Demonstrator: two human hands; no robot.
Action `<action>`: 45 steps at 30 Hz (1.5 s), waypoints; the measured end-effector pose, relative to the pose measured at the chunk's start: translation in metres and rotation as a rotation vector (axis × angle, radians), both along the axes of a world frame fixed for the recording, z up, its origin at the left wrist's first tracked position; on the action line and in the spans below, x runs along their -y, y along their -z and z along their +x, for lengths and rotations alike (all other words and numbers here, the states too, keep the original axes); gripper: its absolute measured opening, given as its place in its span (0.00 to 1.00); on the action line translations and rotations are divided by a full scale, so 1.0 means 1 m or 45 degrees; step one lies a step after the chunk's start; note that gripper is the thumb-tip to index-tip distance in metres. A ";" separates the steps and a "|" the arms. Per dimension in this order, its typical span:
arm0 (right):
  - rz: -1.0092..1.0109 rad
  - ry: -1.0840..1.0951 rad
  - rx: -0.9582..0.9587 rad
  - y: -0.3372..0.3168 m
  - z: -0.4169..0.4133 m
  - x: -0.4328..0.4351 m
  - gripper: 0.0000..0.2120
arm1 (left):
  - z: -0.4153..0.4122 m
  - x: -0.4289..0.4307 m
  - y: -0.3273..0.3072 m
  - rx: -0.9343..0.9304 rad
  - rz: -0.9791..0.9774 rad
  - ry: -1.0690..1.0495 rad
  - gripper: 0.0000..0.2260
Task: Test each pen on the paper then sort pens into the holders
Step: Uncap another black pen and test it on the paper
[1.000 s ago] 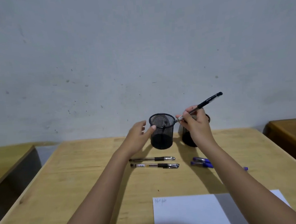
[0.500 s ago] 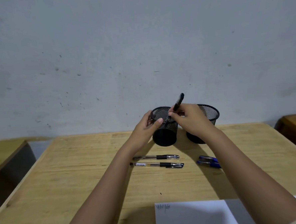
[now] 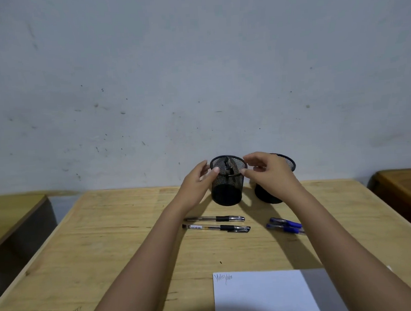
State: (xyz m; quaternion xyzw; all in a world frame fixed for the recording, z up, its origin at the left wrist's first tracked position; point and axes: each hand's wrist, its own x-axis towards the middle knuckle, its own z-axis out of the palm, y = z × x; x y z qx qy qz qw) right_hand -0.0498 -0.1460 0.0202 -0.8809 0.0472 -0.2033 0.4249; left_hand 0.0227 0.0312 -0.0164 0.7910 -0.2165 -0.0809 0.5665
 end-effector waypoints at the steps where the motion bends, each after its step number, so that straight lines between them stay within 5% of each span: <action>1: 0.008 0.056 0.033 0.005 -0.008 -0.001 0.15 | -0.004 -0.005 0.000 0.035 0.054 -0.044 0.28; 6: -0.048 0.057 -0.031 0.052 -0.049 -0.029 0.12 | -0.036 -0.049 0.021 0.157 0.449 -0.046 0.26; 10: -0.433 -0.158 -0.263 0.073 -0.058 -0.053 0.14 | -0.056 -0.092 0.049 0.273 0.807 -0.041 0.34; 18: -0.721 -0.195 -0.296 0.069 -0.044 -0.070 0.11 | -0.081 -0.116 0.054 0.298 1.038 -0.088 0.30; 29: 0.799 -0.177 -0.159 0.037 -0.081 -0.089 0.08 | -0.108 -0.108 0.033 0.125 1.019 -0.040 0.26; 31: 0.976 -0.202 -0.058 0.033 -0.090 -0.091 0.08 | -0.114 -0.108 0.031 0.086 0.874 -0.064 0.21; 35: 1.012 -0.237 0.050 0.031 -0.108 -0.091 0.11 | -0.131 -0.097 0.023 -0.304 -0.039 -0.047 0.14; 40: 1.011 -0.284 0.110 0.027 -0.119 -0.089 0.09 | -0.147 -0.080 0.001 -0.083 -0.269 0.028 0.09; 45: 1.112 -0.360 0.116 0.013 -0.130 -0.087 0.10 | -0.155 -0.073 -0.005 -0.145 -0.552 0.002 0.06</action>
